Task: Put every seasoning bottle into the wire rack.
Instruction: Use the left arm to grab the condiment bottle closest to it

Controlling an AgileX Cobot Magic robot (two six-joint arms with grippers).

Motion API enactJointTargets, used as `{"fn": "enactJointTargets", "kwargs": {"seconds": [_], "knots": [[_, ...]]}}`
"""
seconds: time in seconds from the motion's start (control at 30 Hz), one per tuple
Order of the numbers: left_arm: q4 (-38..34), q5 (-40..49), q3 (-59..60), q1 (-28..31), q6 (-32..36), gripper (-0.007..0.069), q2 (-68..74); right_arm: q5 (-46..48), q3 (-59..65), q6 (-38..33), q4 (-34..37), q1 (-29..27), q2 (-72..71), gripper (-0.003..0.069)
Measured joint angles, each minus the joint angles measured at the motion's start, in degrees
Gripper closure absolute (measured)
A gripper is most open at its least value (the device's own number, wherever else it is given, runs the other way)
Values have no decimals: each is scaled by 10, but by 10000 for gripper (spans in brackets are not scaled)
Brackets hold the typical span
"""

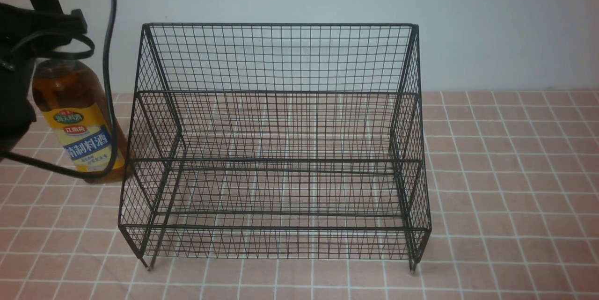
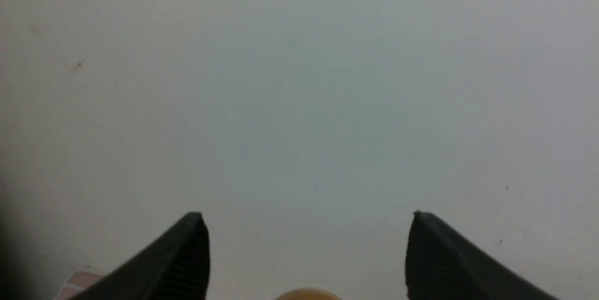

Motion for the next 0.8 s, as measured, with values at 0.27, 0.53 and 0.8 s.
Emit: {"fn": "enactJointTargets", "kwargs": {"seconds": [0.27, 0.53, 0.8], "knots": [[-21, -7, -4, 24, -10, 113, 39, 0, 0, -1, 0, 0, 0, 673], [13, -14, -5, 24, -18, 113, 48, 0, 0, -2, 0, 0, 0, 673], [65, 11, -5, 25, -18, 113, 43, 0, 0, -2, 0, 0, 0, 673]]}}
